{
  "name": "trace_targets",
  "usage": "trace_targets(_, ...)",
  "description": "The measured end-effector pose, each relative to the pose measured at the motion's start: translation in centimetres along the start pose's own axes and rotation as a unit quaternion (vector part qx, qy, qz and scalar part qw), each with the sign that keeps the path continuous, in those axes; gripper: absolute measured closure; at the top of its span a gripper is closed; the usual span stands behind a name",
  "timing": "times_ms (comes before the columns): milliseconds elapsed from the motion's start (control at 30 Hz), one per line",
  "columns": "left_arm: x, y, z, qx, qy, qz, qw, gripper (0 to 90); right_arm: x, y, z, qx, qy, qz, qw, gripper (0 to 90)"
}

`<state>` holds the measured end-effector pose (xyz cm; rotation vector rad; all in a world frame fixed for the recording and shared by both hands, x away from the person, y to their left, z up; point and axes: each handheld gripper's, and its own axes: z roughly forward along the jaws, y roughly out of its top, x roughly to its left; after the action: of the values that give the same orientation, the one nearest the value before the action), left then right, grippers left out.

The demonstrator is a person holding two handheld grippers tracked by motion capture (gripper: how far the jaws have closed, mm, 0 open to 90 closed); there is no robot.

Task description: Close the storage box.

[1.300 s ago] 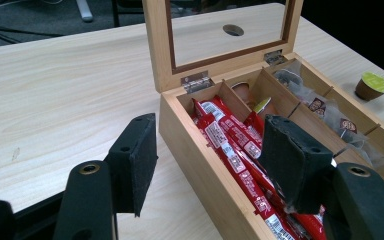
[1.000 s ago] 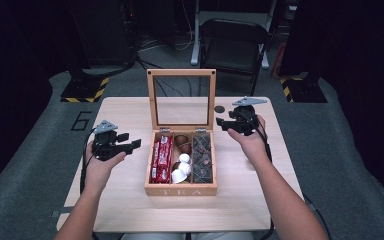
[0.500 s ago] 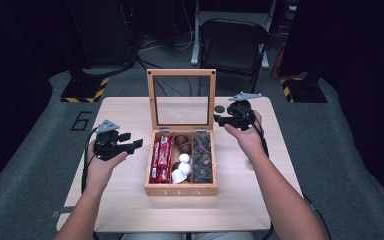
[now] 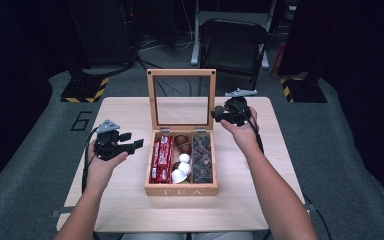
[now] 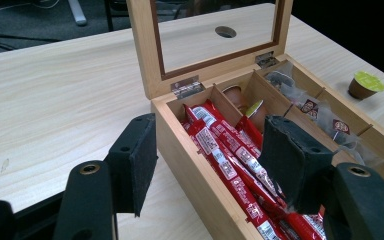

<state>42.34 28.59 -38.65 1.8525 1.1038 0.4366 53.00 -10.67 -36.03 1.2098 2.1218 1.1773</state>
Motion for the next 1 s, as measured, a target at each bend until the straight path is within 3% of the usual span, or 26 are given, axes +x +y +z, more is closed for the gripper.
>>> trace_targets(1000,0.0,-0.1,-0.1,0.001,-0.002,0.002,1.0000,39.6,-0.6,-0.1,4.5,0.020,0.004,0.009,0.9997,35.3)
